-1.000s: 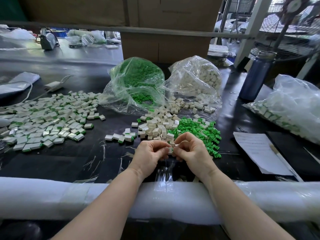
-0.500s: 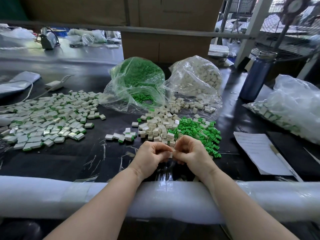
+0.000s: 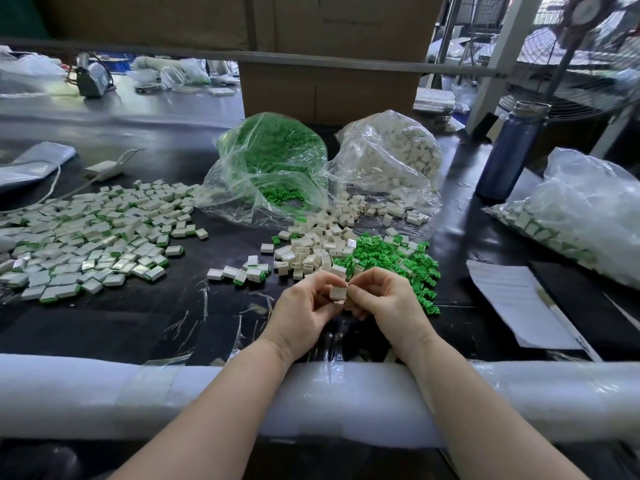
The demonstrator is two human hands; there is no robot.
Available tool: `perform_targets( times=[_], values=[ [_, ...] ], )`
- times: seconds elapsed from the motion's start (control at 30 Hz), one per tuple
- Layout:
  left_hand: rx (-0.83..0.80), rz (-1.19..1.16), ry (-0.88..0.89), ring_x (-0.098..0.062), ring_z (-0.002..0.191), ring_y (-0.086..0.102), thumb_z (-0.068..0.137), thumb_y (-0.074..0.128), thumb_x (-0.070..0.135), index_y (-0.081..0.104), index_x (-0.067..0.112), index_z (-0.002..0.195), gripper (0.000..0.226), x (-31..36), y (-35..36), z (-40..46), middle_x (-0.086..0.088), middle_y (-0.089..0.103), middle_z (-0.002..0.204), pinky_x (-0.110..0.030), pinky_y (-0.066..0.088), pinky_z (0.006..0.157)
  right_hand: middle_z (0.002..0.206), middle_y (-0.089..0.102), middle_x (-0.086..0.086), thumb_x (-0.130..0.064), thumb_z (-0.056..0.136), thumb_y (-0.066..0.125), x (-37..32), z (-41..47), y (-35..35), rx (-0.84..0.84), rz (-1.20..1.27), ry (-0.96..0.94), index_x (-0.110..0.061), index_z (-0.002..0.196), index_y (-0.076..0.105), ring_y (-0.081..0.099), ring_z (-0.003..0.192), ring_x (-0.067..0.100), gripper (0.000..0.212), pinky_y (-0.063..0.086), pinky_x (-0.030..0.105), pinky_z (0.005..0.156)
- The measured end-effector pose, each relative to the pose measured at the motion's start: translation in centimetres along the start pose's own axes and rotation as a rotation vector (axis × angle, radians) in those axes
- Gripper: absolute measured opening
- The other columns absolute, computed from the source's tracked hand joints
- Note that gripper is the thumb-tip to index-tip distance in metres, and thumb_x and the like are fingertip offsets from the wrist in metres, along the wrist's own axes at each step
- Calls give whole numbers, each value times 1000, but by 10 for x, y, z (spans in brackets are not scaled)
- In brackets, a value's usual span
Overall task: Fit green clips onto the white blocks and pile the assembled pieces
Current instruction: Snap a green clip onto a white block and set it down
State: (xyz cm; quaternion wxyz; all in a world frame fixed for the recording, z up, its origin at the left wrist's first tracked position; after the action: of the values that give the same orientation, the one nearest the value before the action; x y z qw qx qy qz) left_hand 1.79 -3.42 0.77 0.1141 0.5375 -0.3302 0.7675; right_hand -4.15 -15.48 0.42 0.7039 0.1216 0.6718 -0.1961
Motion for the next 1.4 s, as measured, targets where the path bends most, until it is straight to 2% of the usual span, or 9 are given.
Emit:
perform_targets(
  times=[0.13, 0.2, 0.27, 0.4, 0.5, 0.6, 0.73, 0.9, 1.4],
  values=[
    [47, 50, 5, -13, 86, 59, 85, 63, 12, 67, 15, 95, 11, -2, -4, 3, 0, 61, 92, -14, 47, 83, 63, 65, 8, -3, 87, 60, 0, -1, -1, -7, 72, 22, -2, 82, 62, 58, 53, 14, 6, 51, 22, 52],
    [48, 17, -31, -16, 88, 60, 88, 60, 15, 68, 8, 98, 14, -7, -5, 5, -3, 63, 94, -19, 47, 85, 65, 65, 8, -3, 87, 60, -1, -2, -2, 0, 77, 24, -2, 82, 63, 59, 54, 13, 7, 51, 21, 52],
    [43, -76, -76, -19, 85, 61, 89, 59, 17, 67, 12, 95, 11, -9, -6, 4, -6, 67, 90, -28, 51, 85, 63, 65, 5, -4, 85, 63, -2, -2, -4, 45, -21, -15, -7, 77, 64, 58, 54, 11, 9, 50, 21, 52],
    [64, -167, -105, -13, 76, 60, 88, 59, 16, 63, 25, 85, 10, -12, -7, 5, 1, 65, 77, -23, 53, 76, 66, 67, 5, -10, 84, 66, -2, -1, -8, 166, -335, -82, -19, 67, 61, 65, 67, 24, 20, 55, 36, 68],
    [60, -194, -130, -16, 77, 61, 88, 60, 14, 62, 25, 85, 12, -15, -6, 5, -2, 65, 78, -29, 54, 79, 71, 68, 1, -10, 83, 67, -1, -1, -4, 113, -422, -108, -23, 69, 62, 66, 73, 20, 19, 55, 36, 74],
    [53, -188, -130, -15, 77, 61, 88, 60, 12, 63, 24, 83, 13, -15, -5, 6, -2, 66, 78, -27, 54, 79, 72, 67, 0, -7, 84, 64, -3, -1, 1, 75, -392, -130, -22, 73, 64, 64, 72, 19, 18, 54, 36, 75],
    [23, -177, -128, -12, 77, 61, 88, 60, 12, 65, 21, 84, 10, -15, -4, 5, 0, 66, 79, -24, 53, 79, 69, 65, 1, -12, 86, 64, -5, -2, -2, 89, -268, -126, -18, 73, 65, 60, 68, 17, 14, 53, 36, 70],
    [-23, -88, -104, -10, 77, 59, 86, 63, 14, 67, 16, 87, 4, -14, -2, 5, 0, 66, 80, -22, 50, 80, 57, 56, -8, -8, 82, 68, -7, -3, 0, 60, -283, -117, -19, 65, 61, 49, 55, 4, 22, 43, 22, 60],
    [-60, 101, -103, -11, 82, 63, 85, 66, 17, 71, 13, 95, 12, -12, -2, 1, 2, 68, 82, -27, 51, 86, 57, 54, -4, -4, 83, 65, -1, -2, 1, -56, -308, -30, -17, 62, 58, 48, 55, 7, 25, 43, 22, 59]
  ],
)
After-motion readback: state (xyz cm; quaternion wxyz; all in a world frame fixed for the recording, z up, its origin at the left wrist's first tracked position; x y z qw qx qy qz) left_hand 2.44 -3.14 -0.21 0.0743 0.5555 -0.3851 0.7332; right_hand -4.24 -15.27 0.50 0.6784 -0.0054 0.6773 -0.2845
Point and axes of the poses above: each hand's wrist, its own z-axis towards the middle knuckle, its own y-axis out of the palm, x = y × z, the point moved 5 cm from there along z, towards the middle knuckle
